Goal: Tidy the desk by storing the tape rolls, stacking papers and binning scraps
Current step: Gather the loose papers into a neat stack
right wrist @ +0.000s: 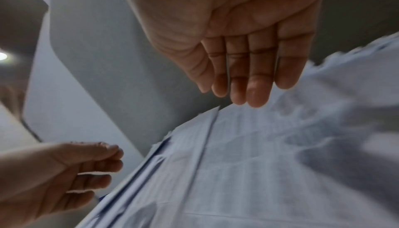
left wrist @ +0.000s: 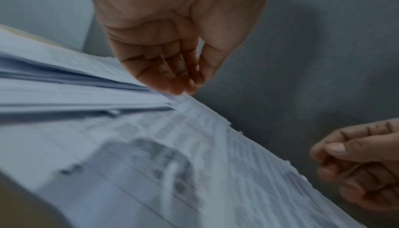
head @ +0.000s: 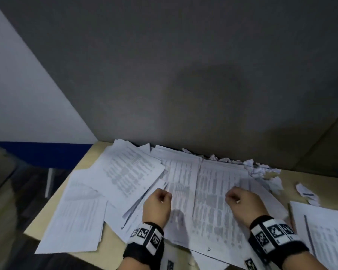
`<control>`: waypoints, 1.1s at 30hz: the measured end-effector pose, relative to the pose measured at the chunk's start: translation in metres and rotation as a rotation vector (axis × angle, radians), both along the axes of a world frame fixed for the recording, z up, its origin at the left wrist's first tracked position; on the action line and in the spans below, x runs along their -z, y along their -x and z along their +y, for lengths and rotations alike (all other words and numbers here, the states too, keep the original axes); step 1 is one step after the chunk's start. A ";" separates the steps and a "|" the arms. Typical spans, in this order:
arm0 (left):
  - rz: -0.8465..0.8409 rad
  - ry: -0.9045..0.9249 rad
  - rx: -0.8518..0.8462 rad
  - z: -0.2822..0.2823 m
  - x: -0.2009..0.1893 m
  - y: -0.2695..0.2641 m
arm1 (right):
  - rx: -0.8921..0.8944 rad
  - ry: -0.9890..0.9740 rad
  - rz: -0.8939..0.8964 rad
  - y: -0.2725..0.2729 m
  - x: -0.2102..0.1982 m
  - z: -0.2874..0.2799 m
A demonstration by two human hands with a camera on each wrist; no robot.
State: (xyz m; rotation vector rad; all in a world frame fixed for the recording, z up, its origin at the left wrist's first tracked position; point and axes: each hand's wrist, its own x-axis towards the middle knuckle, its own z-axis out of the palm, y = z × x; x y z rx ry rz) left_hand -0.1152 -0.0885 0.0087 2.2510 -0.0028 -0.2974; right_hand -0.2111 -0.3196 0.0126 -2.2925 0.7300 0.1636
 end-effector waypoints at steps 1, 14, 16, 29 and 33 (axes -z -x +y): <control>-0.001 0.015 -0.064 0.016 -0.001 -0.006 | -0.031 -0.018 -0.015 -0.012 -0.001 0.011; 0.232 0.344 -0.612 0.154 0.023 -0.091 | -0.283 -0.028 -0.034 -0.185 -0.024 0.129; 0.289 0.437 -0.678 0.161 0.029 -0.103 | -0.282 -0.021 -0.017 -0.204 -0.021 0.144; 0.475 0.574 -0.662 0.171 0.071 -0.147 | -0.130 0.020 0.112 -0.243 0.020 0.168; 0.425 0.495 -0.560 0.164 0.061 -0.140 | -0.175 0.004 0.145 -0.222 0.022 0.167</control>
